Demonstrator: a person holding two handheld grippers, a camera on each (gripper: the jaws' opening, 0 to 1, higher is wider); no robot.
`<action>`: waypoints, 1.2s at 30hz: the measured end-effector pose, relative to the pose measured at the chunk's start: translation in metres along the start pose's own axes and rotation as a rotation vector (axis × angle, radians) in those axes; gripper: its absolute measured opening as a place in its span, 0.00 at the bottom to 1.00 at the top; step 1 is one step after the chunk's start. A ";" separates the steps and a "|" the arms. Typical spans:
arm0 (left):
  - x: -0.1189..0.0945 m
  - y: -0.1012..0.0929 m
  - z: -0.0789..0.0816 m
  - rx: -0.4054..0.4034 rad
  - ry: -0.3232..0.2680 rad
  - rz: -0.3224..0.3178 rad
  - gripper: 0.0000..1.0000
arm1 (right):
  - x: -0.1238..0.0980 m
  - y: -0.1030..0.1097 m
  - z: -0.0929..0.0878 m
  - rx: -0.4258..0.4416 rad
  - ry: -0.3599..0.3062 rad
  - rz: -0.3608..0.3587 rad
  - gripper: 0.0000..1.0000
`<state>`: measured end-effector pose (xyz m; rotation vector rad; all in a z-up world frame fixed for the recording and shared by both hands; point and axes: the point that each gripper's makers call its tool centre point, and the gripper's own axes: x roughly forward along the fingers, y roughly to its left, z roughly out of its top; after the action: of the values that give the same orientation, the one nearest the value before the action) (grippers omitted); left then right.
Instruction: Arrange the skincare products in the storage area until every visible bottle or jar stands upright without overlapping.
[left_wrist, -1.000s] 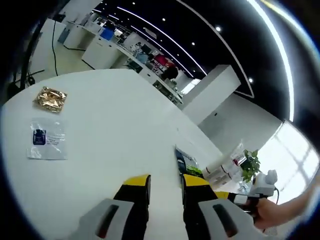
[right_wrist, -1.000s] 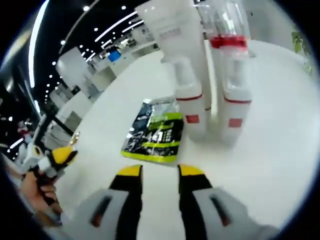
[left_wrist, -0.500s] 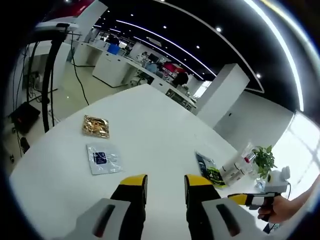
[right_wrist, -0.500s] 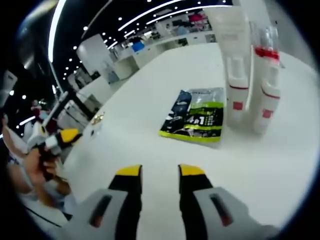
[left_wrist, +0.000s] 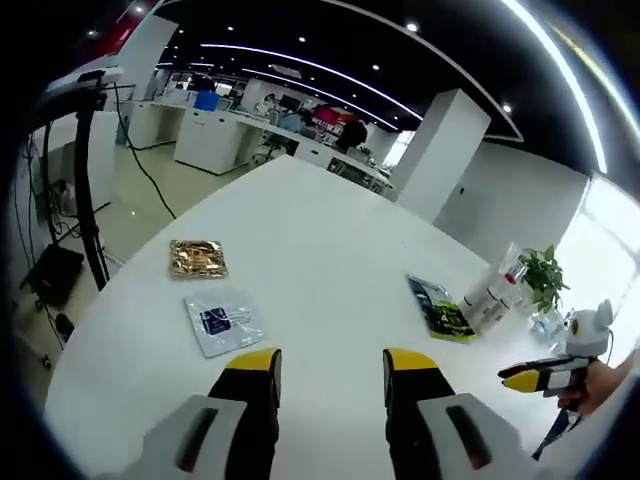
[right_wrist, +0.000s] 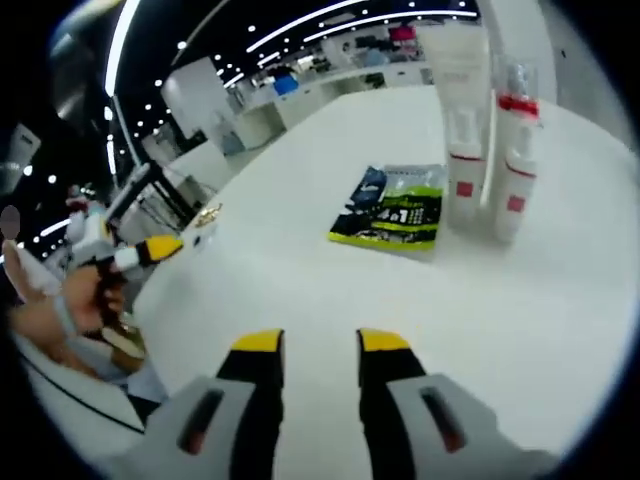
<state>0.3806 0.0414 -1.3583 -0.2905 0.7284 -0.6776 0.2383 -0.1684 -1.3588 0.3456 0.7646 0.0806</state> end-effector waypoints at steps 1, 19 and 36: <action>0.000 0.006 -0.001 0.019 0.012 0.014 0.42 | -0.004 -0.001 -0.001 -0.002 -0.002 -0.003 0.27; 0.028 0.069 0.015 0.489 0.312 0.091 0.60 | -0.012 0.007 -0.006 -0.023 -0.001 -0.026 0.27; 0.035 0.086 0.017 0.637 0.485 -0.037 0.57 | 0.004 0.025 0.000 -0.101 0.043 0.025 0.27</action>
<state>0.4514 0.0829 -1.4040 0.4616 0.9221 -0.9911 0.2423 -0.1446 -1.3528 0.2587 0.7961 0.1504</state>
